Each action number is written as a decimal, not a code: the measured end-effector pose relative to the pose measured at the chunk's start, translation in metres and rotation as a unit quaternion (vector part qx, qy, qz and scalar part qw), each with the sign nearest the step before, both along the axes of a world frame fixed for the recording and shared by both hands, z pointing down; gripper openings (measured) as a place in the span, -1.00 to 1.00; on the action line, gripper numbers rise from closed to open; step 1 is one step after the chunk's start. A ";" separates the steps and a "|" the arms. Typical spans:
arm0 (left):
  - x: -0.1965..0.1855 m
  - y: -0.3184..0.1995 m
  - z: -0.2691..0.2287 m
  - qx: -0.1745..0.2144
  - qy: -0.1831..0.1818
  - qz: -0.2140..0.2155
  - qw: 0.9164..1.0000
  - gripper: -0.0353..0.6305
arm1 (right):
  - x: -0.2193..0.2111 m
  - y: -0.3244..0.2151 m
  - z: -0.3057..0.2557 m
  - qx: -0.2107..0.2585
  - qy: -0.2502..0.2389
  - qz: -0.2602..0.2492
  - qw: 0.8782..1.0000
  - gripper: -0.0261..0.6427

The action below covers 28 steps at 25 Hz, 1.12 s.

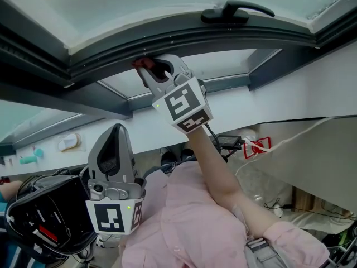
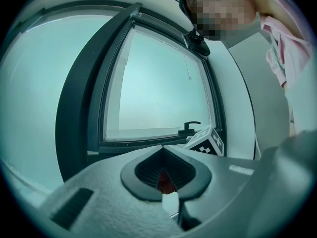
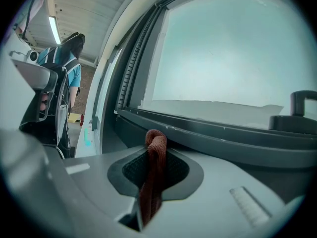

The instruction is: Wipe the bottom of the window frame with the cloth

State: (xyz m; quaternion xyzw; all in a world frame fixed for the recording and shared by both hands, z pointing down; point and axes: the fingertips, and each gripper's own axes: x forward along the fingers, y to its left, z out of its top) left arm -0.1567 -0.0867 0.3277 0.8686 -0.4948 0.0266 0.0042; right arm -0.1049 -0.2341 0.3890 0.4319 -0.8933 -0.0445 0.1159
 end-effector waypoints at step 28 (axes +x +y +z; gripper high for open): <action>0.002 -0.003 -0.004 0.001 0.002 0.043 0.999 -0.89 | 0.002 0.000 -0.003 -0.004 0.001 0.016 1.000 -0.78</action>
